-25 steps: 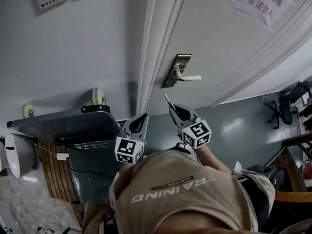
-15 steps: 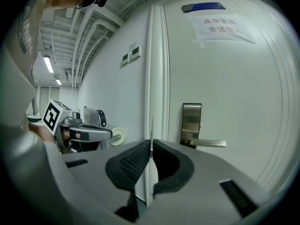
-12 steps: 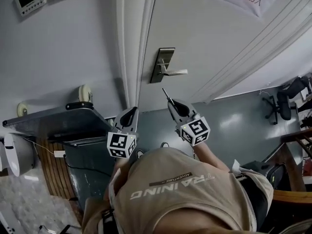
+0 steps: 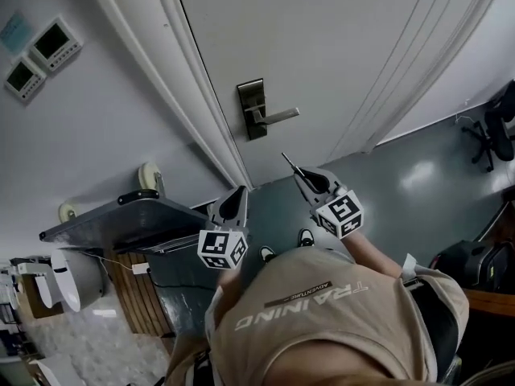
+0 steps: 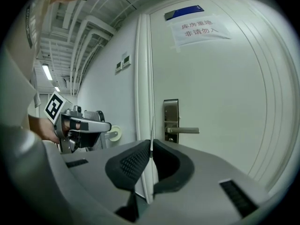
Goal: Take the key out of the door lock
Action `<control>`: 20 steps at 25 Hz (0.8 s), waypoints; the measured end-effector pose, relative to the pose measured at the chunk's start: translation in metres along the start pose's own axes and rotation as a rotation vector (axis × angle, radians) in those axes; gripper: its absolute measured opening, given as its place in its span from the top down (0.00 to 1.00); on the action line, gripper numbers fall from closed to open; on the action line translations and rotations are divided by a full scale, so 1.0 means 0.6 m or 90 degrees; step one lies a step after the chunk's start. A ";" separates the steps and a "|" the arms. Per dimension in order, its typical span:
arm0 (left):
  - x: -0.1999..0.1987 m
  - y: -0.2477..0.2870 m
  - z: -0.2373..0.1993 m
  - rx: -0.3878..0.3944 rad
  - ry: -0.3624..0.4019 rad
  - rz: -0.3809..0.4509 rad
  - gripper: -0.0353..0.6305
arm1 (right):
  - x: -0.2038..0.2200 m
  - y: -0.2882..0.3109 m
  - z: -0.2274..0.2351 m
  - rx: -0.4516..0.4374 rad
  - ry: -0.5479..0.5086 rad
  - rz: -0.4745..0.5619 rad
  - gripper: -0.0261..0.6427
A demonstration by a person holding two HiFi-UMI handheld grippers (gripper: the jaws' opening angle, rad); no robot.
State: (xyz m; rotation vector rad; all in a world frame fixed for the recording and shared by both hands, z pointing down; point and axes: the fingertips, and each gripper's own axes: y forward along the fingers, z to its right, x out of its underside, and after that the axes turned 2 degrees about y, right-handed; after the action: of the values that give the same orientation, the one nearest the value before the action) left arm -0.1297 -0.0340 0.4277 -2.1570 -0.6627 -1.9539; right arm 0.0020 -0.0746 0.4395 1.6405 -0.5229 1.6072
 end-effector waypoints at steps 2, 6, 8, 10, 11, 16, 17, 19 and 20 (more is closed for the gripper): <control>-0.002 0.004 0.016 -0.003 0.009 -0.001 0.93 | 0.004 -0.012 0.013 0.004 0.002 0.009 0.92; -0.023 -0.005 0.031 -0.006 -0.039 0.023 0.93 | 0.014 -0.033 0.028 0.012 0.007 0.008 0.92; -0.048 -0.009 0.036 0.001 -0.034 0.045 0.93 | 0.014 -0.029 0.030 0.008 0.006 0.014 0.92; -0.063 -0.010 0.035 -0.008 0.004 0.050 0.93 | 0.006 -0.020 0.025 -0.002 0.002 0.028 0.92; -0.067 -0.010 0.033 -0.013 0.015 0.050 0.93 | -0.002 -0.016 0.021 -0.007 -0.001 0.038 0.92; -0.065 -0.010 0.028 -0.035 0.075 0.028 0.93 | -0.027 -0.001 0.006 -0.026 -0.008 0.068 0.92; -0.064 -0.009 0.031 -0.034 0.087 0.023 0.93 | -0.028 0.001 0.005 -0.030 -0.007 0.070 0.92; -0.066 -0.007 0.036 -0.029 0.102 0.020 0.93 | -0.027 0.002 0.006 -0.035 -0.006 0.069 0.92; -0.068 -0.006 0.038 -0.028 0.105 0.021 0.93 | -0.025 0.004 0.008 -0.035 -0.006 0.067 0.92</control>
State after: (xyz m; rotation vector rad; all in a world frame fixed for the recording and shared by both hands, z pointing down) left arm -0.1127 -0.0305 0.3840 -1.9891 -0.5577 -2.1178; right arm 0.0018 -0.0828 0.4260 1.6033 -0.6613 1.6472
